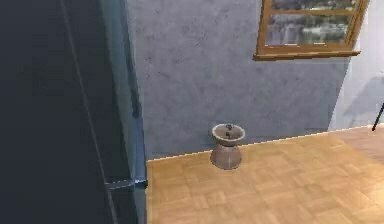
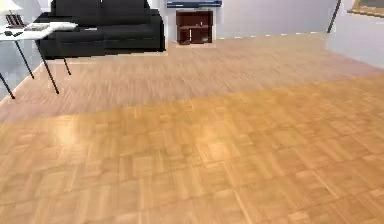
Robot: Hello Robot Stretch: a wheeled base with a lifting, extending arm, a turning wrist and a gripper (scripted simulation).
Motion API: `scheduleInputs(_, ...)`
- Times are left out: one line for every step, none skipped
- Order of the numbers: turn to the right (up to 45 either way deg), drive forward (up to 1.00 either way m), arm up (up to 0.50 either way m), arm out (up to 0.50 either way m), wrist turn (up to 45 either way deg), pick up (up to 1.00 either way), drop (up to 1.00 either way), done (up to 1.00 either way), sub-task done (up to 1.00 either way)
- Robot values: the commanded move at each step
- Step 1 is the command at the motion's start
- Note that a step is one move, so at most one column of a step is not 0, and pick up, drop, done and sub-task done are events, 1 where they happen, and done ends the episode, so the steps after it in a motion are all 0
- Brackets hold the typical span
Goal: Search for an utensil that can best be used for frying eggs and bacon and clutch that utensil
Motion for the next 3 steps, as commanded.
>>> scheduleInputs(45.0,0.00,0.00,0.00,0.0,0.00,0.00,0.00,0.00)
scheduleInputs(45.0,0.00,0.00,0.00,0.0,0.00,0.00,0.00,0.00)
scheduleInputs(42.0,0.00,0.00,0.00,0.0,0.00,0.00,0.00,0.00)
